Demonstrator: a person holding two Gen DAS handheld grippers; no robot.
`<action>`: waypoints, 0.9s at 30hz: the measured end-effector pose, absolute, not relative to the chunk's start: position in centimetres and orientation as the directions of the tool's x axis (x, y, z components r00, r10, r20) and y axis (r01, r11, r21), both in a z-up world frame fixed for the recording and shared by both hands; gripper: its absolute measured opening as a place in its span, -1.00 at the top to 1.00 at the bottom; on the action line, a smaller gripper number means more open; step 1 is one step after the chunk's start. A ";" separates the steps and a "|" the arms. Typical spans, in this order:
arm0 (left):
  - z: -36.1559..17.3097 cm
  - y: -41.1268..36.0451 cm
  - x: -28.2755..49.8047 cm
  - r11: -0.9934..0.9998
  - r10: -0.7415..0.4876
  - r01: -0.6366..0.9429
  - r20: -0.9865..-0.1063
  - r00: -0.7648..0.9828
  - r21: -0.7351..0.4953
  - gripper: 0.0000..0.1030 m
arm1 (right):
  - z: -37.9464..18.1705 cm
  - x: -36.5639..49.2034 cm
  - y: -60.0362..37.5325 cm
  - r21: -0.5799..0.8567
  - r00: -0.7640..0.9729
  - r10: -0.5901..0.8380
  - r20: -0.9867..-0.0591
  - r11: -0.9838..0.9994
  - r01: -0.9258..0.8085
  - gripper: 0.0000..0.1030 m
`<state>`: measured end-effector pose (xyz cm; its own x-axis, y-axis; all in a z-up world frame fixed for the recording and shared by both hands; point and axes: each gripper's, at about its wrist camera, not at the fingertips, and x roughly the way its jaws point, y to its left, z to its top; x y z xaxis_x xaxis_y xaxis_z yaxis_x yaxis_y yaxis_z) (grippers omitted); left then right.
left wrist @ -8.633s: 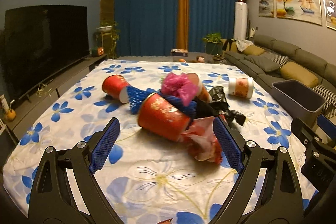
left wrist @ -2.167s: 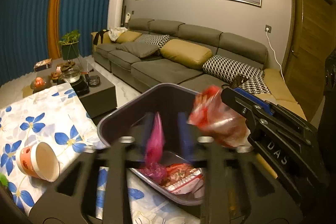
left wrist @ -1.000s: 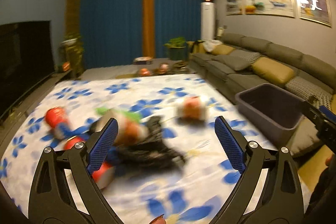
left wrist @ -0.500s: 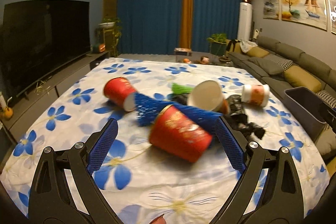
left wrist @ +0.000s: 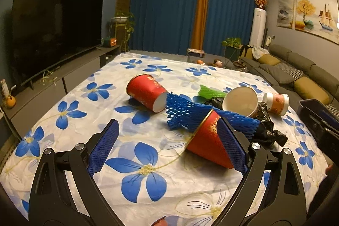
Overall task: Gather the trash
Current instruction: 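Move both tools back to the pile, right tool toward the white paper cup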
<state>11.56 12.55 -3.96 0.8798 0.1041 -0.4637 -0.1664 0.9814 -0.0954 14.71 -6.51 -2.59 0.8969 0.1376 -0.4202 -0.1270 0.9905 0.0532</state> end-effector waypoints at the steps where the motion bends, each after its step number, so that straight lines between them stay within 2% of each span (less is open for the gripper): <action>1: -4.0 12.8 11.7 0.981 0.100 -0.164 -0.464 0.880 -0.099 -0.78 | -2.7 15.1 -6.0 0.047 0.895 0.140 -0.423 0.990 -0.133 -0.53; 10: -4.4 14.3 12.6 0.978 0.098 -0.173 -0.471 0.877 -0.118 -0.78 | -3.3 20.2 -2.6 0.055 0.864 0.175 -0.472 0.984 -0.170 -0.11; 19: -5.1 14.1 13.9 0.981 -0.022 -0.075 -0.493 0.870 -0.177 -0.77 | -5.2 22.4 -2.2 0.061 0.827 0.180 -0.532 0.983 -0.174 0.38; 21: -5.2 13.9 14.0 0.982 -0.036 -0.061 -0.496 0.868 -0.179 -0.77 | -5.5 22.2 -2.6 0.065 0.823 0.185 -0.538 0.982 -0.179 0.60; 24: -5.4 13.6 14.2 0.982 -0.064 -0.036 -0.503 0.862 -0.187 -0.77 | -5.9 21.8 -3.3 0.065 0.822 0.184 -0.540 0.982 -0.177 0.82; 27: -5.5 13.2 14.4 0.982 -0.081 -0.018 -0.508 0.857 -0.188 -0.77 | -6.0 21.2 -4.1 0.075 0.826 0.182 -0.533 0.983 -0.168 0.91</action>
